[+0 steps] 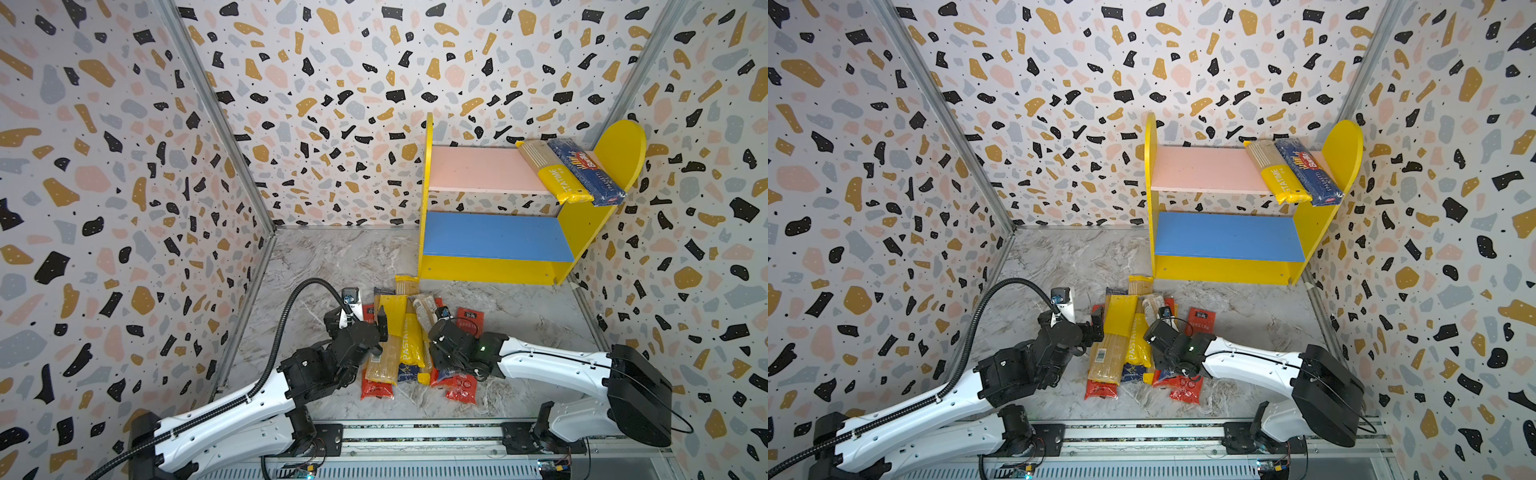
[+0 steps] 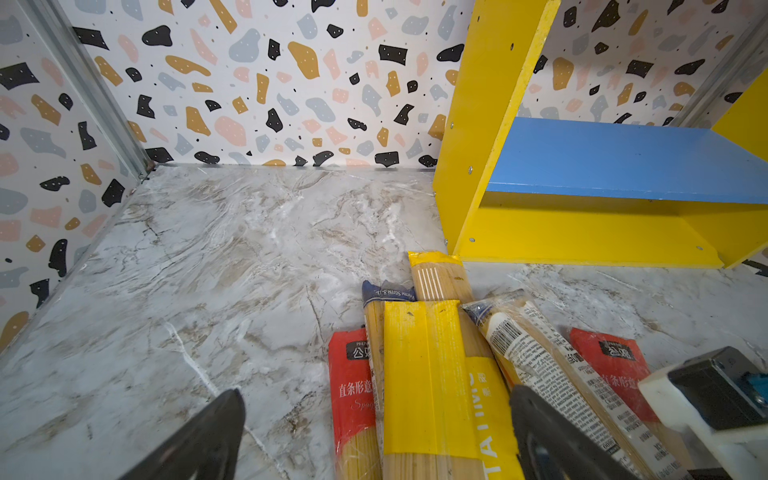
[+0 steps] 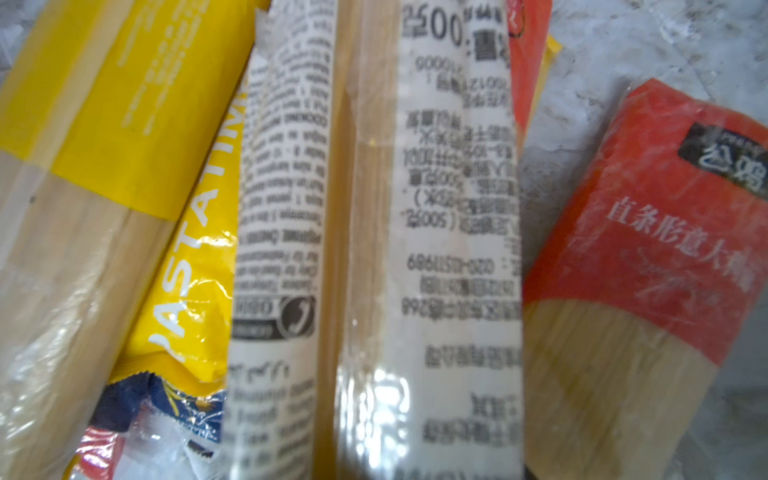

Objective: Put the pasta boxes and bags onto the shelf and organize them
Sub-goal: 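Close the right gripper on the white-labelled bag and adjust its hold, then lift the white-labelled bag upright with the right gripper toward the pink shelf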

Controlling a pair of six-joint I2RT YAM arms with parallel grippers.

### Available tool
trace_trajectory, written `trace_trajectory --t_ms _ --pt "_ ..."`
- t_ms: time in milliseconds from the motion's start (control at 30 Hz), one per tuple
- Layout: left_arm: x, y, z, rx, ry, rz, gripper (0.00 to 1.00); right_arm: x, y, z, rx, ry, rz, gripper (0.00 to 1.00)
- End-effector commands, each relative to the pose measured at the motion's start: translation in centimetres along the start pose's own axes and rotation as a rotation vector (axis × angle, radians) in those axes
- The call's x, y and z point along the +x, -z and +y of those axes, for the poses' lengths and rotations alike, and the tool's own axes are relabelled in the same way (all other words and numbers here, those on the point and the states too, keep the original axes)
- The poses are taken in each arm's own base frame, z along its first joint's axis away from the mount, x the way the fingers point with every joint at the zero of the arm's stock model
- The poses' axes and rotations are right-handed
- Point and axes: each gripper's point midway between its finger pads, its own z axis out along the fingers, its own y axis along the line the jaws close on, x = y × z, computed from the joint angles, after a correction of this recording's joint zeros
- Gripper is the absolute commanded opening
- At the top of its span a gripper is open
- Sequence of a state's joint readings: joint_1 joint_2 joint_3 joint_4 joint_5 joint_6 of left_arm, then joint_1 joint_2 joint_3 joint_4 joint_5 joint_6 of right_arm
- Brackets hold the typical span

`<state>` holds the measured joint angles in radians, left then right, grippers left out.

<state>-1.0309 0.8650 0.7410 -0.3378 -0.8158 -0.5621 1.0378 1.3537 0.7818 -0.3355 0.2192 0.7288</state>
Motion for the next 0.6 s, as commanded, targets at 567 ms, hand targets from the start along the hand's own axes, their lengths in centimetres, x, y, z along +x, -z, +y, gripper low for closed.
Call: trace_trajectory --t_ms 567 --pt "-3.8 0.4 -1.5 0.005 0.019 -0.059 0.98 -7.0 8.9 2.8 -0.253 0.0 -0.215 0.33"
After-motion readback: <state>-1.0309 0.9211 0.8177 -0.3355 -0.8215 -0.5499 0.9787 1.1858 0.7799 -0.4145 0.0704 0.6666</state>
